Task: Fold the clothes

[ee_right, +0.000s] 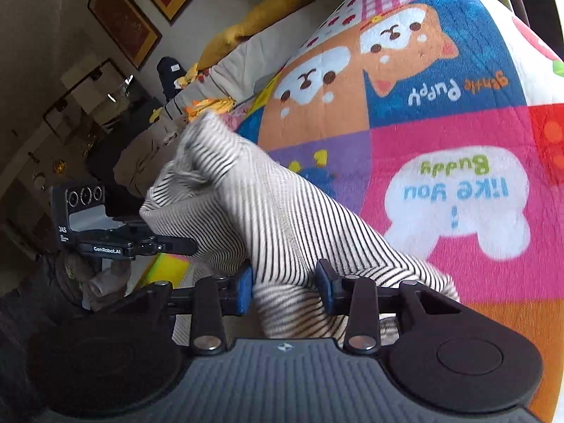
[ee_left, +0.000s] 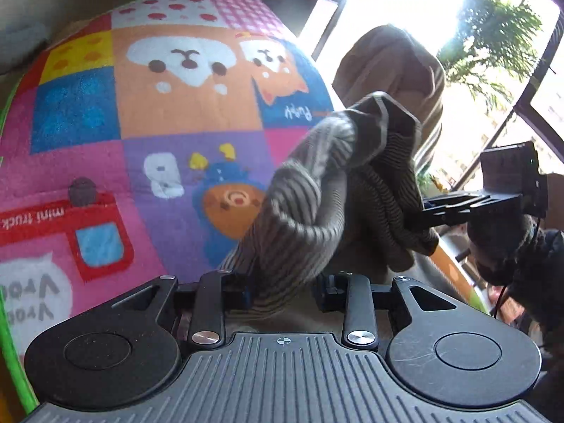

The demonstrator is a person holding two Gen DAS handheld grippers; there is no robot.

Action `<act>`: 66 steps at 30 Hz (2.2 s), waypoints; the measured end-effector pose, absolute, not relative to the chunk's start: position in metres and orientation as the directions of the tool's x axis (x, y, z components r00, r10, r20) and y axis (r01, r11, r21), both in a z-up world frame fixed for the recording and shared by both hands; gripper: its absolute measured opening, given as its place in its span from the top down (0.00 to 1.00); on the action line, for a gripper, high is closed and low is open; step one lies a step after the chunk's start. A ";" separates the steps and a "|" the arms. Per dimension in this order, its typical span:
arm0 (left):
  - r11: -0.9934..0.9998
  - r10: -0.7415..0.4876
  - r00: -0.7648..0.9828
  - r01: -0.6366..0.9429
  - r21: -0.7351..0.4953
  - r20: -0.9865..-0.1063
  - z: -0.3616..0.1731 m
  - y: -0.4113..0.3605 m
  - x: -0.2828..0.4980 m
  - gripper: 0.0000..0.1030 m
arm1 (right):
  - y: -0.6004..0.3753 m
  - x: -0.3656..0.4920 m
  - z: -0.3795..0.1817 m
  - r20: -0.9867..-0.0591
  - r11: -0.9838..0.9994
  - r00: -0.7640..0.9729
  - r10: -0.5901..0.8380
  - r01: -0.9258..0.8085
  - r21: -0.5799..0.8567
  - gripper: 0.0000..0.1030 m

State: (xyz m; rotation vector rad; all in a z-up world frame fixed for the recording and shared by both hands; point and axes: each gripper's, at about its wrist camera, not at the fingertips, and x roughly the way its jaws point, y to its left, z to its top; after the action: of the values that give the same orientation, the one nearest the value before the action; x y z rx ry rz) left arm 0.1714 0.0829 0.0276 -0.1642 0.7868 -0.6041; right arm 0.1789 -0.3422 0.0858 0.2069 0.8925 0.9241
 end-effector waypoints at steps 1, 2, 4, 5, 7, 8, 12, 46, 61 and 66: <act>0.830 -0.545 0.558 0.464 -0.310 -0.626 0.026 0.077 0.161 0.65 | -0.344 0.170 0.081 -0.592 0.624 0.291 0.751 -0.607 0.493 0.64; 0.837 -0.524 0.568 0.479 -0.262 -0.635 0.025 0.072 0.150 0.65 | -0.346 0.162 0.078 -0.600 0.636 0.302 0.740 -0.603 0.481 0.64; 0.847 -0.485 0.588 0.499 -0.182 -0.647 0.023 0.062 0.132 0.60 | -0.352 0.148 0.075 -0.611 0.665 0.333 0.718 -0.590 0.459 0.63; 0.851 -0.472 0.594 0.501 -0.160 -0.652 0.023 0.059 0.126 0.56 | -0.355 0.142 0.074 -0.615 0.680 0.352 0.705 -0.581 0.447 0.62; 0.857 -0.453 0.598 0.497 -0.137 -0.661 0.023 0.055 0.118 0.49 | -0.358 0.125 0.077 -0.631 0.728 0.418 0.653 -0.574 0.373 0.56; 0.862 -0.439 0.602 0.492 -0.123 -0.668 0.022 0.054 0.116 0.47 | -0.355 0.113 0.081 -0.641 0.761 0.476 0.602 -0.584 0.281 0.46; 0.878 -0.398 0.620 0.472 -0.084 -0.677 0.017 0.050 0.114 0.46 | -0.322 0.074 0.087 -0.593 0.801 0.688 0.418 -0.588 -0.117 0.27; 0.852 -0.524 0.620 0.373 -0.368 -0.584 0.038 0.081 0.085 0.08 | -0.390 0.101 0.119 -0.462 0.875 0.752 0.471 -0.330 0.354 0.00; 0.911 -0.406 0.619 0.333 -0.243 -0.672 0.017 0.066 0.098 0.07 | -0.345 0.095 0.044 -0.708 0.937 0.634 0.312 -0.328 0.120 0.00; 0.919 -0.385 0.628 0.331 -0.215 -0.676 0.017 0.062 0.096 0.07 | -0.347 0.091 0.044 -0.715 0.937 0.626 0.312 -0.329 0.120 0.00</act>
State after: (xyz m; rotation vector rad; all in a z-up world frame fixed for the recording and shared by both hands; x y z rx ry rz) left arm 0.0961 0.0619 0.0174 -0.0724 0.7919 -0.4109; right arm 0.0910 -0.3469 0.0441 -0.0225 0.8155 0.3672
